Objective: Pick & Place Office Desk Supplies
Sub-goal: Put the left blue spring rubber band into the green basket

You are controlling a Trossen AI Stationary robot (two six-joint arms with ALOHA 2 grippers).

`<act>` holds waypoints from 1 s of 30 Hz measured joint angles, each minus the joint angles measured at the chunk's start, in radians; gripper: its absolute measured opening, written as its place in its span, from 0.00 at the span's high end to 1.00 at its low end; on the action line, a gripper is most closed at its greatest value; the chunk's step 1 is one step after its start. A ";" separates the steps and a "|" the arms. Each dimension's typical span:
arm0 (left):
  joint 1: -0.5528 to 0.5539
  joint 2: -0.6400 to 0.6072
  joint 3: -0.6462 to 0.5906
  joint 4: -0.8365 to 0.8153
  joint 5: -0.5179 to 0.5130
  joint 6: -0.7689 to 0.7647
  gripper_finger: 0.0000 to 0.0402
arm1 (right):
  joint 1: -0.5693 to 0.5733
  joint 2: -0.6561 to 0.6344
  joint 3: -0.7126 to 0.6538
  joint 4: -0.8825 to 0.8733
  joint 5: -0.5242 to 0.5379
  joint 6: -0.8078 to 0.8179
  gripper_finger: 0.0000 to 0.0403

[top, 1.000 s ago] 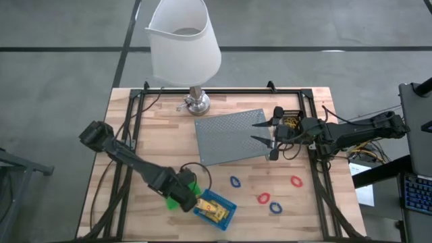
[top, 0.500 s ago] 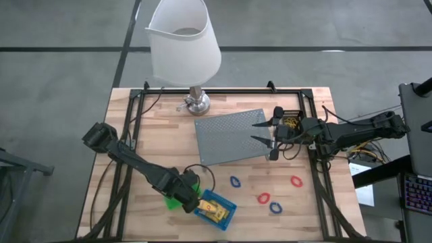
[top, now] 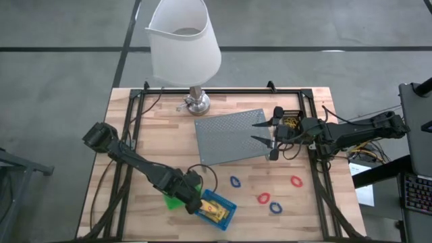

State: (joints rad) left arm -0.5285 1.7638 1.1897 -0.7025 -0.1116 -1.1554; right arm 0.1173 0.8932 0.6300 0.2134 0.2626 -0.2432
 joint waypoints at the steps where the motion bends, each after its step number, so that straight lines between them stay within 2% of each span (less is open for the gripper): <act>1: 0.000 0.000 -0.001 0.007 0.000 0.002 0.43 | 0.000 0.000 0.000 0.000 0.000 0.000 0.54; 15: -0.002 0.014 0.002 0.119 0.000 0.117 0.43 | 0.000 0.000 0.000 0.000 0.000 0.000 0.54; 20: -0.002 0.014 0.009 0.113 -0.001 0.139 0.43 | 0.000 0.000 0.000 0.000 0.000 0.000 0.54; 26: -0.002 -0.017 0.057 0.056 -0.099 0.236 0.43 | 0.000 0.000 0.000 0.000 0.000 0.000 0.54; 30: -0.002 -0.074 0.068 0.055 -0.205 0.354 0.43 | 0.000 0.000 0.000 0.000 0.000 0.000 0.54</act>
State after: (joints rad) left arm -0.5304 1.6898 1.2582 -0.6472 -0.3169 -0.8017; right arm 0.1176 0.8934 0.6300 0.2133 0.2624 -0.2432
